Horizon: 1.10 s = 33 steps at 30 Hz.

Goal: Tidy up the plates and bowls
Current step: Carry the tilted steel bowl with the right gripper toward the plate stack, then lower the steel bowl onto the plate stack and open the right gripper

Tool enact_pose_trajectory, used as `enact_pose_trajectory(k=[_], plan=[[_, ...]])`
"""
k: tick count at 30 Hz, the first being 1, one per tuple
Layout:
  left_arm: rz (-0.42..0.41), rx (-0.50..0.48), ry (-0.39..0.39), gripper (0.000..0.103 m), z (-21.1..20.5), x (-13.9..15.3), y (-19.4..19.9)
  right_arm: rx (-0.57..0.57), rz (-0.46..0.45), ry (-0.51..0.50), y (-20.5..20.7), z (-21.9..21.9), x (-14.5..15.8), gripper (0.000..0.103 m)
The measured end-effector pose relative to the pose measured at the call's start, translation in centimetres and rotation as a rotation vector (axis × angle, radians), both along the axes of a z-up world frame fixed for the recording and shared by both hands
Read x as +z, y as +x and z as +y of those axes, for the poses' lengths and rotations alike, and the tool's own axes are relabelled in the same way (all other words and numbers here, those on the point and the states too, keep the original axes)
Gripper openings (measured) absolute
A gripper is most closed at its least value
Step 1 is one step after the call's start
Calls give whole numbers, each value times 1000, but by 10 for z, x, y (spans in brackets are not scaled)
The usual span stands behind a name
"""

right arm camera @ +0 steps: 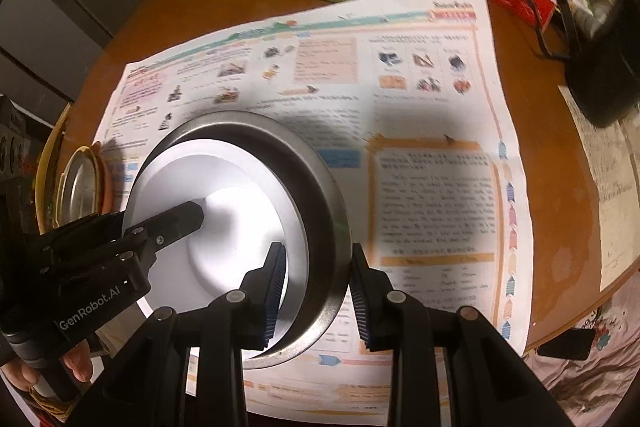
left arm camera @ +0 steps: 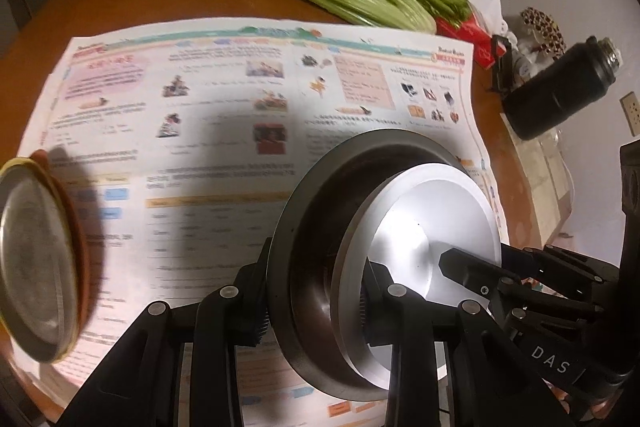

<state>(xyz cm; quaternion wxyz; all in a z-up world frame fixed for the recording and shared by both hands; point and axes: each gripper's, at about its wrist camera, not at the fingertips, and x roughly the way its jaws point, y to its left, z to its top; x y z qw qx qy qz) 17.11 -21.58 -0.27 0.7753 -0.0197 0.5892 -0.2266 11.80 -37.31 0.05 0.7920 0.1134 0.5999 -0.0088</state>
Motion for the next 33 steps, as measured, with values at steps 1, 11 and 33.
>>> enact_pose_trajectory(k=[1, 11, 33], plan=[[-6, 6, 2, 34, 5, 2, 1, 6, -2, 2, 2, 4, 2, 31], [-7, 104, -12, 35, 60, 14, 9, 103, 0, -10, 29, 48, 14, 31], [-88, 346, -16, 35, 193, 41, 19, 324, -50, -39, 82, 192, 47, 31]])
